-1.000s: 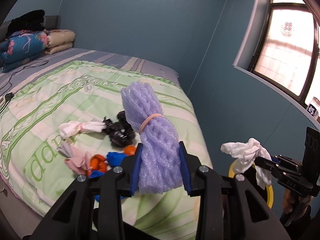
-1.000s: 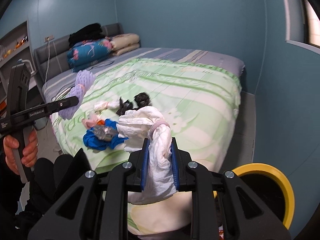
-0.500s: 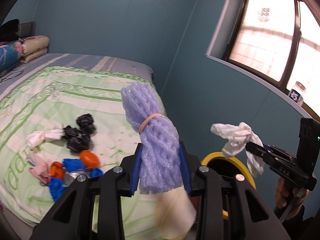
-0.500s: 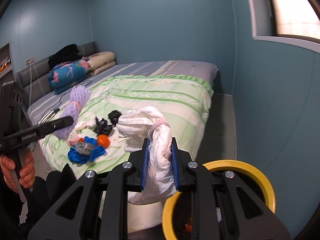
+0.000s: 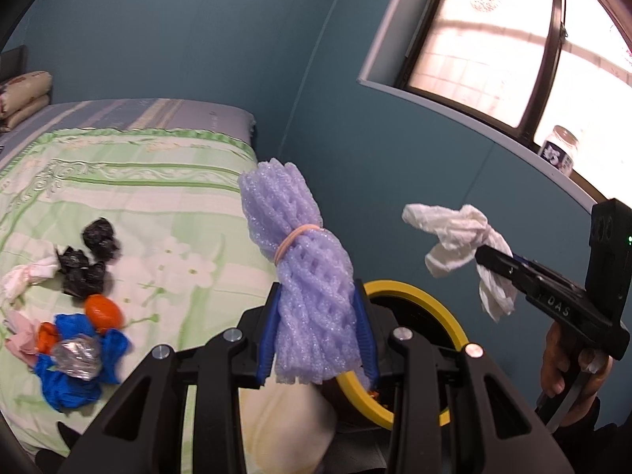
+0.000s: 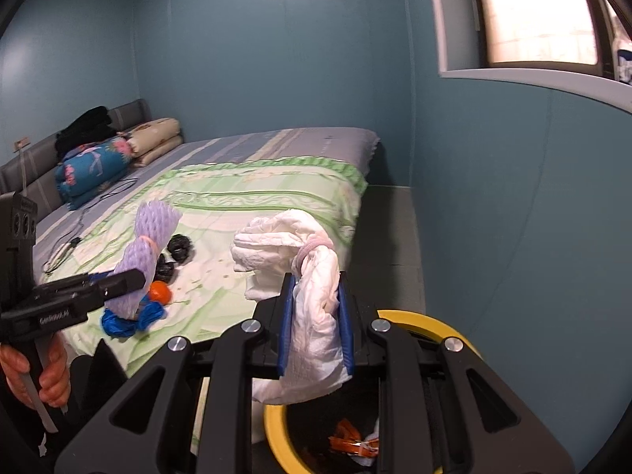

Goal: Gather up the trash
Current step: 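Carry the foam net with the left tool while the right tool carries the tissue to the bin, then open the left tool over the yellow bin while the right tool opens, dropping the tissue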

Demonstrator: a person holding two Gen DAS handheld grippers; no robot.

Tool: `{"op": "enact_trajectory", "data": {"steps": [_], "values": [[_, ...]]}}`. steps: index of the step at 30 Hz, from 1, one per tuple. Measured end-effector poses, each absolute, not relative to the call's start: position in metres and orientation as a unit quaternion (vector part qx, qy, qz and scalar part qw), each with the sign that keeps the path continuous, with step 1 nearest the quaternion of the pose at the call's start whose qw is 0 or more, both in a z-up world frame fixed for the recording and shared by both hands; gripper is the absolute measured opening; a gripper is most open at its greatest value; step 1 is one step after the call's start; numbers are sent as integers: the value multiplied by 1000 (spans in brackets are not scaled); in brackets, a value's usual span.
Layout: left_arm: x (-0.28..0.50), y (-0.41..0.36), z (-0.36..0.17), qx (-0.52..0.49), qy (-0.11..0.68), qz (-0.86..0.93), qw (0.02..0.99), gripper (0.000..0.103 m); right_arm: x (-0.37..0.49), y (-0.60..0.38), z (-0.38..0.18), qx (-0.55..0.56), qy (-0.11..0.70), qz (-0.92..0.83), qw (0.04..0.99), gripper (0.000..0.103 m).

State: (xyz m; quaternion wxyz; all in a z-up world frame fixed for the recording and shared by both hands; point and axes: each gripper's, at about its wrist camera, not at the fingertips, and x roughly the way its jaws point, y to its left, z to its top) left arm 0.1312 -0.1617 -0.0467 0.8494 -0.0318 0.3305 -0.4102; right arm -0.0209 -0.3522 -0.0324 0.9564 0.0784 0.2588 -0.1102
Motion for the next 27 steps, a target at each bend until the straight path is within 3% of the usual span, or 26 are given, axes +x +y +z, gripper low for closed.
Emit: {"op": "enact_trajectory", "data": {"steps": [27], "values": [[90,-256,-96,35,388,-483,784,33,-36,-406,-76,118,296,-210,925,20]]}}
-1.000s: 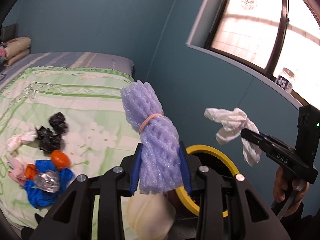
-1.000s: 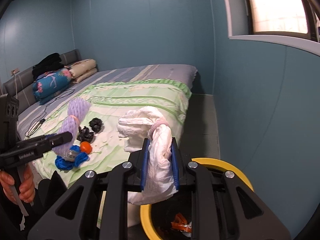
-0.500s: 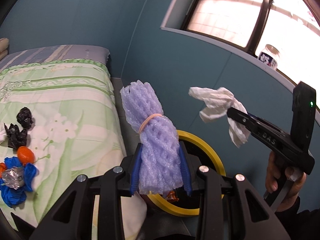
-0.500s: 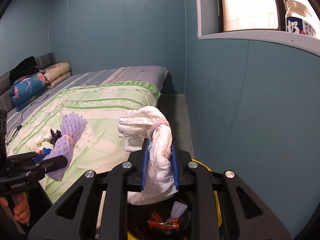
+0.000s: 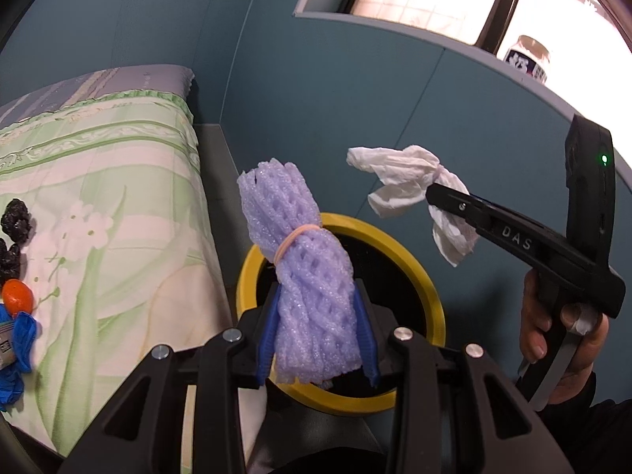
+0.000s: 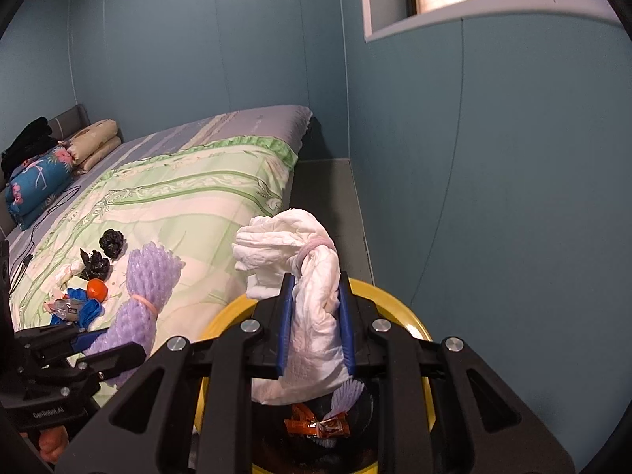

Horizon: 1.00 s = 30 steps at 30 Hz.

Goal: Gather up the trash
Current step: 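Open the left tool over the yellow bin while the right tool opens, dropping the tissue, then move both open tools back over the trash pile on the bed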

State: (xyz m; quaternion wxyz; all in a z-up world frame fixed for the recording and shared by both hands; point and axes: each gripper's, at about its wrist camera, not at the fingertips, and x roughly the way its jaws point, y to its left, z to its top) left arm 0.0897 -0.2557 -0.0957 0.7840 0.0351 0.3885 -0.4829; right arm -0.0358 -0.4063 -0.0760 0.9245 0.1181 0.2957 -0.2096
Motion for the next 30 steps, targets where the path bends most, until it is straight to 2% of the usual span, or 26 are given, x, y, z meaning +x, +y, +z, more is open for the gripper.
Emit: {"op": "enact_trajectory", "data": {"steps": [17,18,20,22,26,30], "values": [[88,-278,-122,62,412,-492,765,35,-30,-424,-106,151,329,-210,908,21],[87,-281,-122,64,412,-492,765,38,-30,-425,-106,153,330,-212,907,23],[86,-281,-123,64,410,-491,766,42,-30,-428,-107,158,330,-215,905,38],[86,-279,-123,62,410,-491,766,46,-31,-430,-108,165,329,-214,905,38],[86,-275,-121,54,406,-488,771,68,-33,-434,-108,170,328,-220,903,39],[90,-269,-115,45,397,-478,782,79,-34,-434,-106,174,321,-221,904,40]]}}
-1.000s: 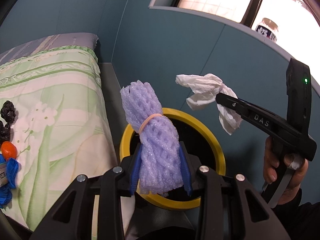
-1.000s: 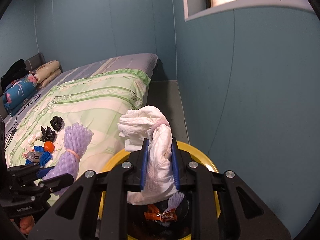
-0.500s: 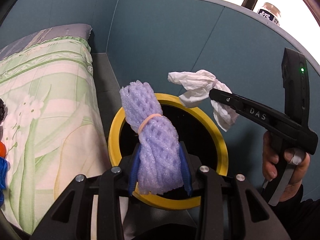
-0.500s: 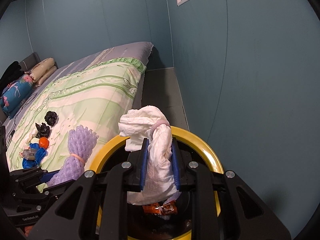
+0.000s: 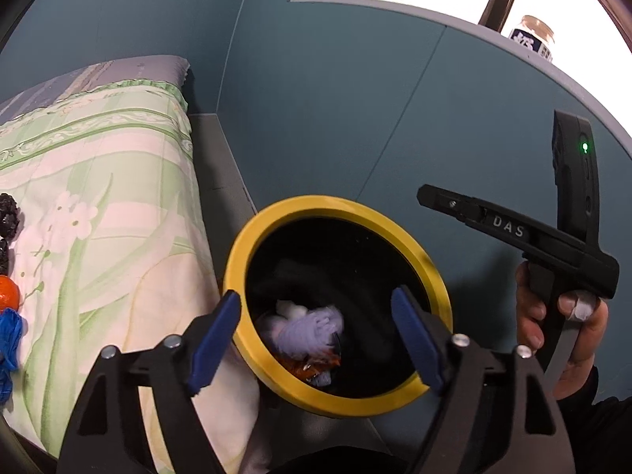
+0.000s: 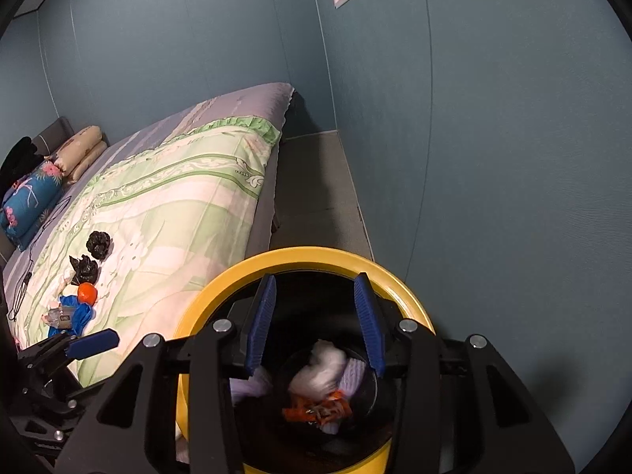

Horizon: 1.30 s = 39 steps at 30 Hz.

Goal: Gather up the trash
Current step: 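Move both open tools back over the trash pile on the bed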

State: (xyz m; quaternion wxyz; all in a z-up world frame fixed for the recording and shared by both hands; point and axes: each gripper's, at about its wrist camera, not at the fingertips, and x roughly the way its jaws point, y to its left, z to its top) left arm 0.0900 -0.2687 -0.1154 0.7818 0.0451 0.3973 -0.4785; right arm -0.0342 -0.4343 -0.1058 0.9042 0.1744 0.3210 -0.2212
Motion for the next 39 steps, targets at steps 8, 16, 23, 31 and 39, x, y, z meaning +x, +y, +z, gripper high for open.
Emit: {"op": "enact_trajectory", "data": {"steps": [8,16,23,31,39], "values": [[108,-236,-88,17,368,-443,817,90,-34,-425,-87,168,281,-214,921,57],[128,-185,-57,0,334,-392,857,92,-17,-392,-65,135,250,-170,944,68],[147,-136,-29,-10,300,-341,891,95,8,-358,-48,117,235,-112,958,73],[179,-66,-14,-29,281,-268,921,95,43,-310,-40,92,230,-43,968,78],[210,-1,-14,-57,275,-201,938,95,87,-260,-49,76,247,21,966,79]]}}
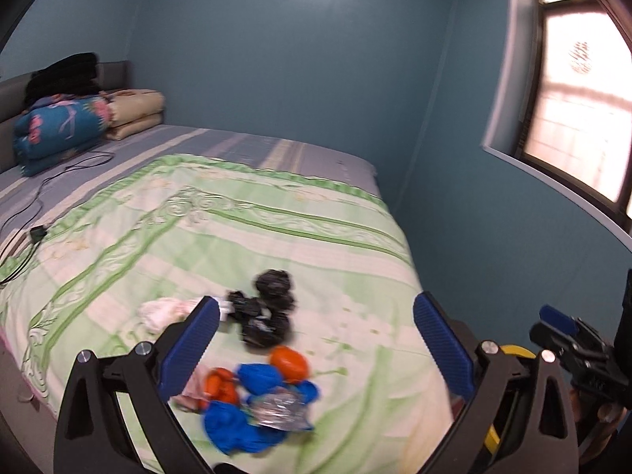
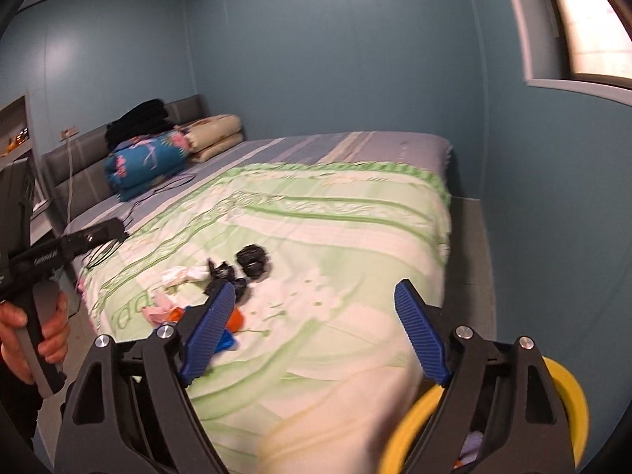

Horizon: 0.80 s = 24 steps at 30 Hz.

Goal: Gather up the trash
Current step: 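Move both open tools back over the trash pile on the bed, then grasp the white rolled cloth with the left tool while the right tool grasps a black plastic bag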

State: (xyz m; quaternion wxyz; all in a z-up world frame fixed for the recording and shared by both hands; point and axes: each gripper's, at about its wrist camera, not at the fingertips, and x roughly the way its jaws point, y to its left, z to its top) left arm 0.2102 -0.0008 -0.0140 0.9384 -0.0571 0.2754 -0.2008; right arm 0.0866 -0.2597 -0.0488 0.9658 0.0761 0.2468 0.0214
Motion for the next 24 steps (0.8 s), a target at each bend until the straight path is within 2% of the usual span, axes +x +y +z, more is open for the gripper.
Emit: {"op": "enact_trajectory", "data": {"steps": [16,24], "values": [[289,82,-86,-106,346,-129,923,95,199,-181,-96,55,327,81,940,79],[341,104,-129,-72,372,-116,918,95,288,-171,-132,67,383,78,918,79]]}}
